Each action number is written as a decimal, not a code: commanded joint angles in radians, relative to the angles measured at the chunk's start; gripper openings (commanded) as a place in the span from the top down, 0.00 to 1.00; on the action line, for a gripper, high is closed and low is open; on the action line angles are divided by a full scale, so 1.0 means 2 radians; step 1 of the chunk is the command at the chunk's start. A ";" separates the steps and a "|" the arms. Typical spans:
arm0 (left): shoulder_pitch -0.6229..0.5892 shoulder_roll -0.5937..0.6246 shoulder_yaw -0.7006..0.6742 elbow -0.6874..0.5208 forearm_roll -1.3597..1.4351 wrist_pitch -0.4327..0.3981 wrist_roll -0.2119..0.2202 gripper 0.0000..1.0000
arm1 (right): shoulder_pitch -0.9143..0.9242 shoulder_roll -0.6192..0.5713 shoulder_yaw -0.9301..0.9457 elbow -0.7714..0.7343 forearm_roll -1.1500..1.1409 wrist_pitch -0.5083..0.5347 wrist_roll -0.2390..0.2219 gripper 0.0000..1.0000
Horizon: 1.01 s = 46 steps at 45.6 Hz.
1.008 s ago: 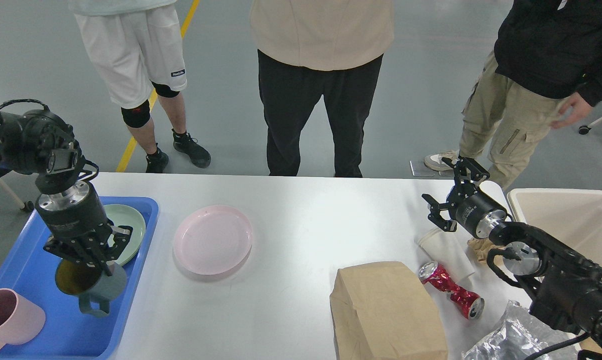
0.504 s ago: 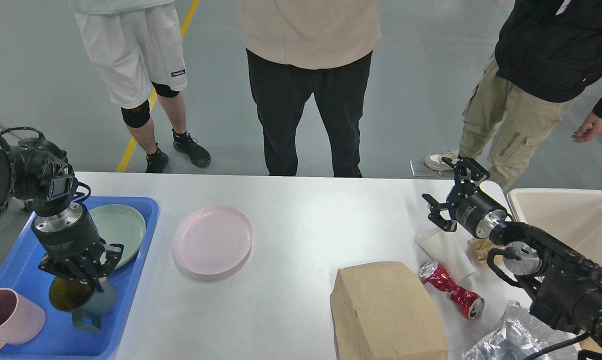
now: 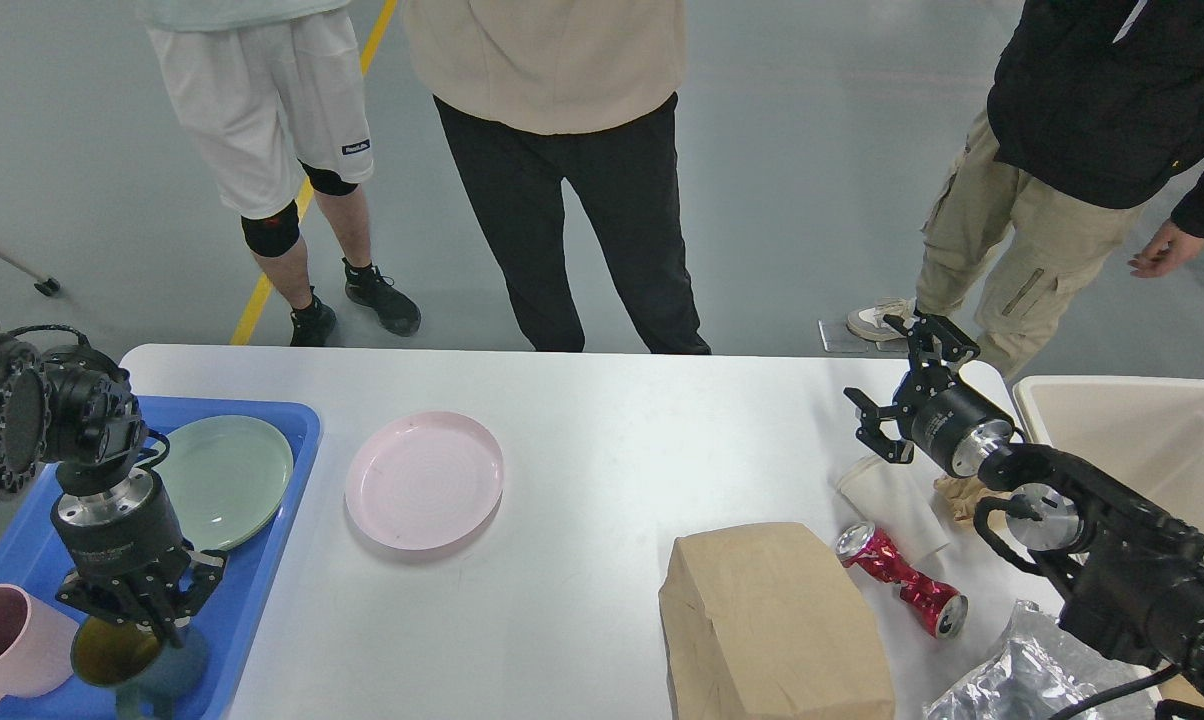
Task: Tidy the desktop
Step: 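Carry the mug onto the blue tray beside the pink cup, then open the left gripper and raise it off the mug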
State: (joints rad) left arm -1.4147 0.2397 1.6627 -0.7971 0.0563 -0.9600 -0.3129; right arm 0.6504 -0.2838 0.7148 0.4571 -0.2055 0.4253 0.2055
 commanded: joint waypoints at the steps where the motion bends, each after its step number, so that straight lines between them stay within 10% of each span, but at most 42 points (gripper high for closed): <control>1: 0.002 0.000 -0.001 0.000 0.001 0.000 0.000 0.94 | 0.000 0.000 0.000 0.000 0.000 0.000 0.000 0.00; 30: -0.048 0.010 0.002 -0.019 0.002 0.000 0.000 0.22 | 0.000 0.000 0.000 0.000 0.001 0.001 0.000 0.00; 46: -0.240 -0.025 -0.003 -0.076 0.005 0.000 0.001 0.11 | 0.000 0.000 0.000 0.000 0.000 0.000 0.000 0.00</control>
State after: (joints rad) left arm -1.8005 0.2453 1.6726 -0.9409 0.0660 -0.9600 -0.3115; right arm 0.6504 -0.2838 0.7148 0.4571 -0.2055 0.4250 0.2056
